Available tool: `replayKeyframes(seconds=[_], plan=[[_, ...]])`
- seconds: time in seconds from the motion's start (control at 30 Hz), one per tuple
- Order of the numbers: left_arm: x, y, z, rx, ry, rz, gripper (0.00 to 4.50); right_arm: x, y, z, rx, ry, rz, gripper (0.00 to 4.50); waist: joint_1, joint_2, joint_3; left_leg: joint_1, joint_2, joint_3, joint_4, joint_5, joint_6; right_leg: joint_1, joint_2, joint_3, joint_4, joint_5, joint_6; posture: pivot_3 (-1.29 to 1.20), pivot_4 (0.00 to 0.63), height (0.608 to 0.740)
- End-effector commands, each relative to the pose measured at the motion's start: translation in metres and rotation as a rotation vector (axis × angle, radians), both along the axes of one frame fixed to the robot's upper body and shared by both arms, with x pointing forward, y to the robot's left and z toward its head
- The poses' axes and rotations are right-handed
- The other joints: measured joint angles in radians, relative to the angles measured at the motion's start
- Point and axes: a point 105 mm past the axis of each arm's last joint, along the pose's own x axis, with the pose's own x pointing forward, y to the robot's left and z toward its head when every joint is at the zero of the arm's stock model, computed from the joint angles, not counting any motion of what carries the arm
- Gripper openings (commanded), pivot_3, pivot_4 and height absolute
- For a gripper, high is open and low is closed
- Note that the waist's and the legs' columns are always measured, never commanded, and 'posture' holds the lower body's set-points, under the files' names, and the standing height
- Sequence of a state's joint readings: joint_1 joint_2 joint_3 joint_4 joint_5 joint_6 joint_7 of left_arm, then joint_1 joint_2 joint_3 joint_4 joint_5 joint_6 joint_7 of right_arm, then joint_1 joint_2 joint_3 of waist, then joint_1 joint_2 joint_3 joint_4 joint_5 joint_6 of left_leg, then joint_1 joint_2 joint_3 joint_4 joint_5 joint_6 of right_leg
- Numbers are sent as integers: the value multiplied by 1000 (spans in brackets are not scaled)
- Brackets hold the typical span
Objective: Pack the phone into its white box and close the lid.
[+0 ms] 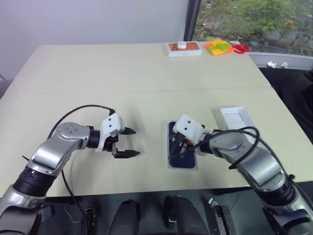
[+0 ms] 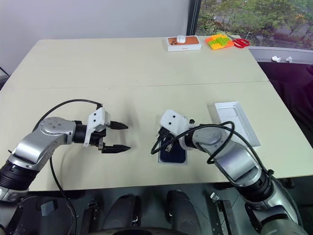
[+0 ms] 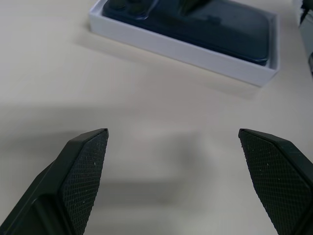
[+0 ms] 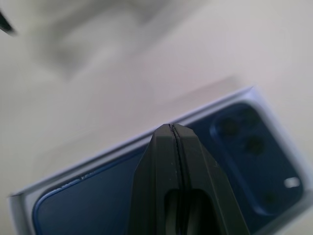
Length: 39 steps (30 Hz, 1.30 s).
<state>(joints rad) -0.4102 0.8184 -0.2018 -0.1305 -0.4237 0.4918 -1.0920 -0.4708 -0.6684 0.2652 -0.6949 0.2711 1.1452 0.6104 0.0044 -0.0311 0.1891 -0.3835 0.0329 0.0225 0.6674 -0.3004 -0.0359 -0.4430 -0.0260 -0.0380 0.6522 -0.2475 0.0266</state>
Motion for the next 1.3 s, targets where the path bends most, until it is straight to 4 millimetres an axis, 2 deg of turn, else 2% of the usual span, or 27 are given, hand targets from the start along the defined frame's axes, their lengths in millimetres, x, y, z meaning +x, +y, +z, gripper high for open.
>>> replayKeyframes(seconds=[0.03,0.2,0.37,0.53,0.8,0.9,1.03,1.3], plan=[[15,7,26,-41,-138,45,4475,0,-23,24,31,-86,-32,0,4,0,0,0,0,0,0,0,0,0,0,0,0,0,0,0,150,740],[16,4,34,-106,-212,21,4475,7,-79,31,11,-88,-218,0,8,0,0,0,0,0,1,0,0,1,-1,0,0,0,0,0,150,740],[14,1,29,-90,-195,-17,4475,1,-118,28,-15,-53,-346,0,6,0,0,1,0,1,0,0,0,1,0,0,1,0,0,0,150,740],[15,-5,20,-52,-196,-80,4475,-11,-120,18,-16,-14,-346,0,5,0,0,5,0,1,0,0,0,3,1,0,3,0,0,0,150,740],[17,-20,14,-60,-181,-135,4475,-4,-129,16,59,18,-473,0,2,0,0,10,0,1,1,0,0,9,1,1,3,0,0,0,150,740],[16,-22,10,-44,-185,-156,4500,-5,-133,14,103,79,-519,764,4,0,0,10,0,1,1,0,0,9,1,1,3,0,0,0,150,740],[8,-25,7,-52,-155,-214,4500,3,-147,11,94,81,-670,2634,5,0,0,10,0,1,1,0,0,9,1,1,3,0,0,0,150,740],[8,-30,5,-53,-160,-228,4500,19,-162,-1,212,257,-866,2634,2,1,-1,10,0,1,1,0,0,9,0,1,3,1,0,0,150,740]])
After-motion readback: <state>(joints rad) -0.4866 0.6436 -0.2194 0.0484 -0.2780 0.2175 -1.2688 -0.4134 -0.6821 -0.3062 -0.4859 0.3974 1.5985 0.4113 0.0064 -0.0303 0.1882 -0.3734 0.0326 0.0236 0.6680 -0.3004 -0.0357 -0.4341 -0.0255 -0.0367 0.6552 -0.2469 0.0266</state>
